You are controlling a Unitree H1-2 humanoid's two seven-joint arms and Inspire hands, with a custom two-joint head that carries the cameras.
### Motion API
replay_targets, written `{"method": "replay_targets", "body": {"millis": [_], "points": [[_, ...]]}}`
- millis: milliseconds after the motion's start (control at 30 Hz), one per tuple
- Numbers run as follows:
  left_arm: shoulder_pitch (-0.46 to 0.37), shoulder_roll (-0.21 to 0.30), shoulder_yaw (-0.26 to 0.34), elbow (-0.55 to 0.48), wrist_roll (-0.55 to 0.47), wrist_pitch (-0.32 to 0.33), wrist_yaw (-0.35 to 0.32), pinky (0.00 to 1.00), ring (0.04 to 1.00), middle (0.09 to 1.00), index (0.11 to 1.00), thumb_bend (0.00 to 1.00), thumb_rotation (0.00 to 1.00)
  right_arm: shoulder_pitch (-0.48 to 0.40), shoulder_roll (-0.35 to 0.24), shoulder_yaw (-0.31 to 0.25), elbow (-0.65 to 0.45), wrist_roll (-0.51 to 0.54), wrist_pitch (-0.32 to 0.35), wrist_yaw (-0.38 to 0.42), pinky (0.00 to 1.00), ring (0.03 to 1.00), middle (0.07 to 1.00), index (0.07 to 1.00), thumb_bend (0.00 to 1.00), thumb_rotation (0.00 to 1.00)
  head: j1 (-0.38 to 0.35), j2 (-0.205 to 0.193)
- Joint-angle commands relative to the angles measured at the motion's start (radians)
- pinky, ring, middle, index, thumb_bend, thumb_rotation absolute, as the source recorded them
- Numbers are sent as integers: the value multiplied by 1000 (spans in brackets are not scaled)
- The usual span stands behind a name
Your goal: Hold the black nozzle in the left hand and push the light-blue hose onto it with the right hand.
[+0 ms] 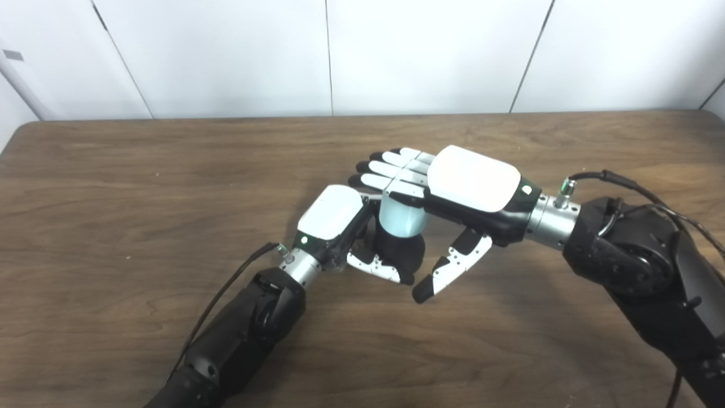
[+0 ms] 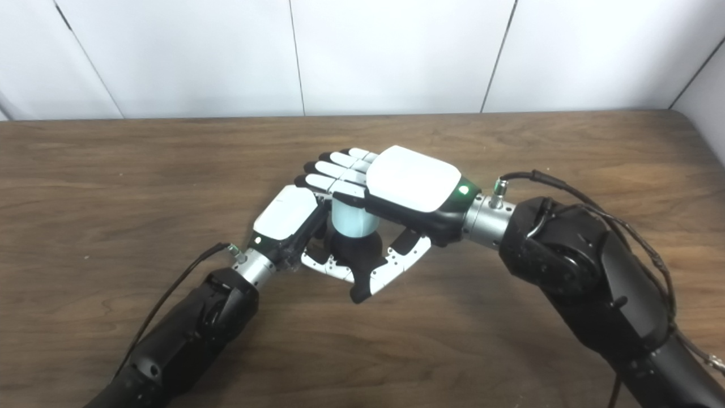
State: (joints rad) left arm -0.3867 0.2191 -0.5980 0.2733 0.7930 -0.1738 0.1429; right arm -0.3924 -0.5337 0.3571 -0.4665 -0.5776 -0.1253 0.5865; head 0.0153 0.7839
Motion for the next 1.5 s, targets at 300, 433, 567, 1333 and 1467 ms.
{"method": "replay_targets", "body": {"millis": [300,433,567,1333,1467], "points": [[67,23,-44,53,19,22,-106,252,365,421,514,521,0,48,-6,103,59,-19,8,89,940,1000,990,968,901,943,-4,9],[67,22,-44,52,16,27,-114,249,361,411,514,520,0,54,-21,97,55,1,6,90,939,992,976,949,892,925,-5,10],[67,21,-44,54,14,23,-110,247,359,411,514,520,0,64,-32,88,51,30,-4,76,920,974,954,914,885,917,-4,12],[69,25,-38,49,8,27,-111,233,345,406,511,520,0,127,-37,68,76,71,9,-33,874,963,970,950,828,928,-4,12],[64,25,-42,57,16,26,-107,230,339,404,509,520,0,127,-5,24,75,129,-8,-101,888,975,997,994,785,861,-3,7]]}}
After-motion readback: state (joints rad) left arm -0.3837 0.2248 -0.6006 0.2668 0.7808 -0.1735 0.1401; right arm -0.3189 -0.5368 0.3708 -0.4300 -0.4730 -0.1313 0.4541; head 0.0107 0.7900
